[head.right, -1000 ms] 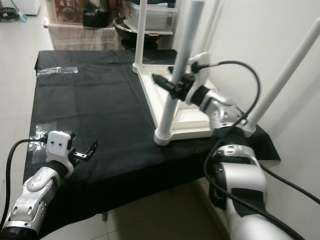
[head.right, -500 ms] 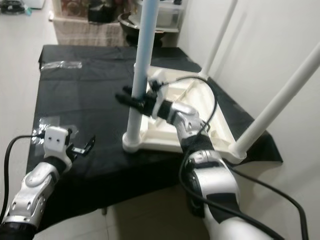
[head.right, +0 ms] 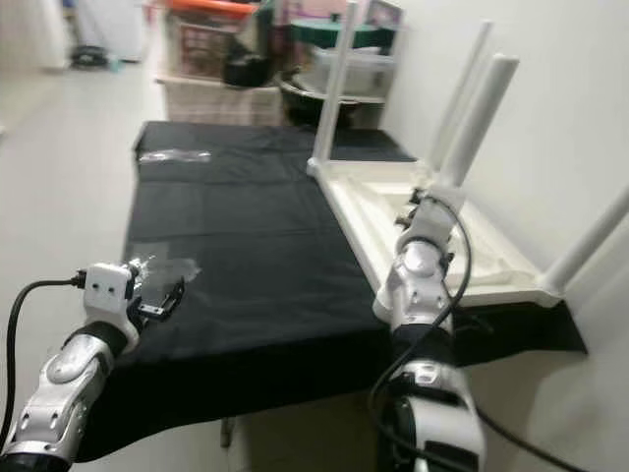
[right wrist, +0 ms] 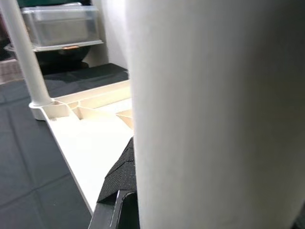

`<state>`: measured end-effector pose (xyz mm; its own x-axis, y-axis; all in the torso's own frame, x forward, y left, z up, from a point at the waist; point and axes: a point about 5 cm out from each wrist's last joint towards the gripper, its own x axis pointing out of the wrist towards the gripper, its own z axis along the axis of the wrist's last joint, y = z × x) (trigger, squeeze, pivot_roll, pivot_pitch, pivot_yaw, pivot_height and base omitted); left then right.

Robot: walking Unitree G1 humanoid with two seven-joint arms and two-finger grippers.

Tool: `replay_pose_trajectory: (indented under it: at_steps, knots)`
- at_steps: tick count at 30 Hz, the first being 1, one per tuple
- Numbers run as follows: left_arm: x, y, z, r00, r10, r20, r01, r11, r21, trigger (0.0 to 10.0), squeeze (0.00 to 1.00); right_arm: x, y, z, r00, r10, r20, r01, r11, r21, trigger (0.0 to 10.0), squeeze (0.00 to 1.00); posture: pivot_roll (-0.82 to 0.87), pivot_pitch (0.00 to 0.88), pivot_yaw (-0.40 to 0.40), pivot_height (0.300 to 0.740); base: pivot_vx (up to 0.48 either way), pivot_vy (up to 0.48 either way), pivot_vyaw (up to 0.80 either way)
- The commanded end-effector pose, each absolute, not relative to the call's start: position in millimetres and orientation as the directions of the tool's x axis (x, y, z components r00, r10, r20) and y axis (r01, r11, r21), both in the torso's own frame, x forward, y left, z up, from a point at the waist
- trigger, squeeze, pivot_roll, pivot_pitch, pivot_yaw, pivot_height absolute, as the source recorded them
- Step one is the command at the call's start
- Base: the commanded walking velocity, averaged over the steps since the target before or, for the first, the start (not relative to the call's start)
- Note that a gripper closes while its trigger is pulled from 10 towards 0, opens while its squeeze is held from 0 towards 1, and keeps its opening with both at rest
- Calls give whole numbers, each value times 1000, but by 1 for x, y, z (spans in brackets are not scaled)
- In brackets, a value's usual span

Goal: Building children table

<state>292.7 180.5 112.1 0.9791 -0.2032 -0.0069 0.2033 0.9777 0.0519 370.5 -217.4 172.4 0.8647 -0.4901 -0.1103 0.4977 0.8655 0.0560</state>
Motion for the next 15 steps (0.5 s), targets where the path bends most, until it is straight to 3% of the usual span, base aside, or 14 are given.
replay_pose_trajectory:
  at_steps: [1,2,3,4,6,7,13,15]
  knots:
    - [294,177,111,976,-219,-14,220,974,52,10000,0,362,-224,135,799,-526,-292,547,837,-10,0,0,55,0,-129,740,0,0,0]
    - [294,177,111,976,-219,-14,220,974,52,10000,0,366,-222,136,810,-498,-311,525,851,5,4863,0,55,0,-129,740,0,0,0]
    - [294,177,111,976,-219,-14,220,974,52,10000,0,366,-222,136,810,-498,-311,525,851,5,4863,0,55,0,-129,740,0,0,0]
    - [294,177,111,976,-219,-14,220,974,51,10000,0,371,-218,140,836,-453,-310,488,872,40,10000,0,54,0,-128,740,0,0,0]
    - [294,177,111,976,-219,-15,220,974,51,10000,0,375,-214,143,844,-438,-309,477,877,60,10000,0,54,0,-128,740,0,0,0]
    - [294,177,111,975,-220,-16,220,974,51,10000,0,381,-212,154,882,-397,-254,434,893,114,10000,1000,49,0,-126,740,0,0,0]
    - [294,178,110,976,-219,-17,219,974,53,10000,0,382,-221,182,900,-409,-153,432,884,177,10000,1000,51,0,-128,740,0,0,0]
    - [293,179,111,976,-217,-16,217,975,54,10000,0,387,-229,208,941,-334,-64,339,914,224,10000,1000,50,0,-126,740,0,0,0]
